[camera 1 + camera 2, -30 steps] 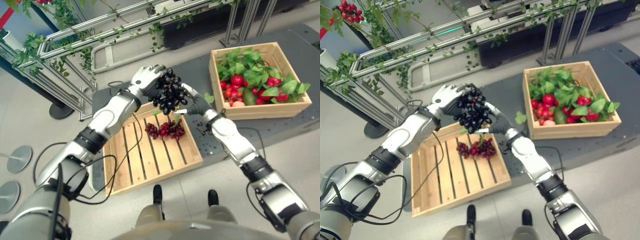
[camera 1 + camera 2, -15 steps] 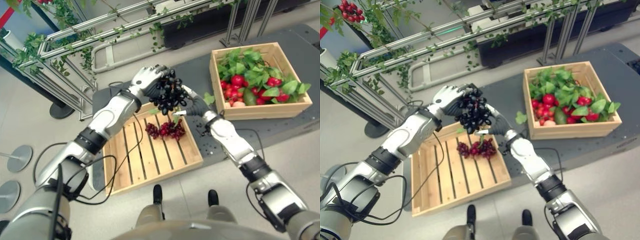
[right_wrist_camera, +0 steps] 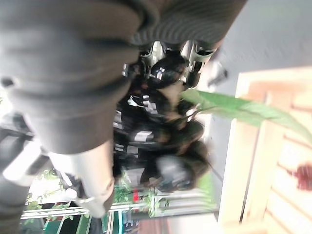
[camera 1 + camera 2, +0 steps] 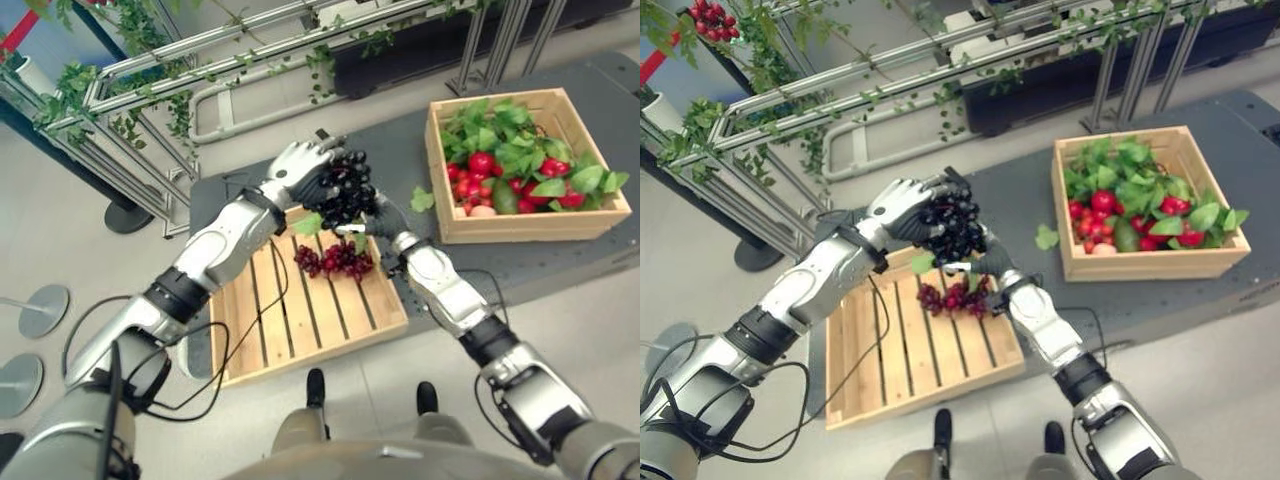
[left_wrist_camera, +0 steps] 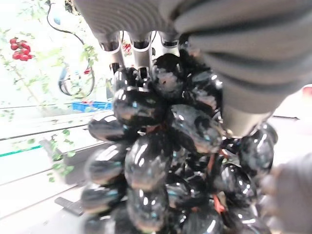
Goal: Pick up the fruits from the basket on one side to the basket on the other side
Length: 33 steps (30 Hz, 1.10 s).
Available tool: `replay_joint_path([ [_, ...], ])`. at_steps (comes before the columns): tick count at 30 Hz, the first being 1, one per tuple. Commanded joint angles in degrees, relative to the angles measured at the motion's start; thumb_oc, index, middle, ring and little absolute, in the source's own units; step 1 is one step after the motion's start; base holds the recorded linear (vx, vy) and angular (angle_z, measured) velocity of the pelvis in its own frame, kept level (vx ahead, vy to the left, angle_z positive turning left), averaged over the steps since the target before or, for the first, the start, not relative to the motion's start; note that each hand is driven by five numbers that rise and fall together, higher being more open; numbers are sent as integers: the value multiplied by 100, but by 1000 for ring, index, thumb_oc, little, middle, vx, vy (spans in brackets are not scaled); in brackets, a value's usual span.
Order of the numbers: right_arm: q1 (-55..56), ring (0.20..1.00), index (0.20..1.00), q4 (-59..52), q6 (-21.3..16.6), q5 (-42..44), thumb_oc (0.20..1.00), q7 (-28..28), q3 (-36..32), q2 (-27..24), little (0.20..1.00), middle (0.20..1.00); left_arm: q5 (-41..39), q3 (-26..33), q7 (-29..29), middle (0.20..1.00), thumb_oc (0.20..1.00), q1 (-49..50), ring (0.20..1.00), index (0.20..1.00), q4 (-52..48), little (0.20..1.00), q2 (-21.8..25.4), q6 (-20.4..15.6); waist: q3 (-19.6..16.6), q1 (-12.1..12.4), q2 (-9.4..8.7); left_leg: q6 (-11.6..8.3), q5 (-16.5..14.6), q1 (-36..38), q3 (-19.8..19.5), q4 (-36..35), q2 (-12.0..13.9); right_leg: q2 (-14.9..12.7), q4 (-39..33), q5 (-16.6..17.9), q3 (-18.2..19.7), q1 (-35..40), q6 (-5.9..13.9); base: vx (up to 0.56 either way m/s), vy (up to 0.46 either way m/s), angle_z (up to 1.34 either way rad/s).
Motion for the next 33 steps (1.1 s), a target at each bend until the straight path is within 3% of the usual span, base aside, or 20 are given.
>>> replay_joint_path([
  [1, -338, 1000, 1000, -104, -355, 773, 1000, 90, 287, 569, 1000, 1000, -489, 501, 351, 200, 200, -341, 200, 200, -240, 200, -164, -231, -485, 84, -304, 26, -245, -296, -44, 348, -157, 260, 423, -908, 25, -47, -164, 0, 0, 0],
  [14, -458, 1000, 1000, -82, -299, 1282, 1000, 205, 428, 690, 1000, 1000, -624, 509, 319, 200, 200, -265, 200, 200, -367, 200, -179, -262, -496, 144, -355, 15, -261, -285, -54, 345, -162, 255, 423, -914, -4, -31, -170, 3, -1, 0],
  [23, -402, 1000, 1000, -284, -338, 1197, 1000, 305, 485, 649, 1000, 1000, -691, 565, 308, 200, 200, -178, 200, 200, -454, 200, -173, -294, -503, 148, -347, 17, -268, -294, -58, 347, -160, 245, 424, -918, -12, -31, -164, 0, 0, 0],
  [33, -853, 1000, 1000, 218, -556, 725, 1000, -400, 441, 995, 1000, 1000, -932, 550, 497, 200, 200, -74, 200, 200, -496, 200, -220, -249, -544, 227, -311, 32, -274, -297, -92, 350, -179, 242, 410, -915, -24, -20, -165, 1, 1, 0],
])
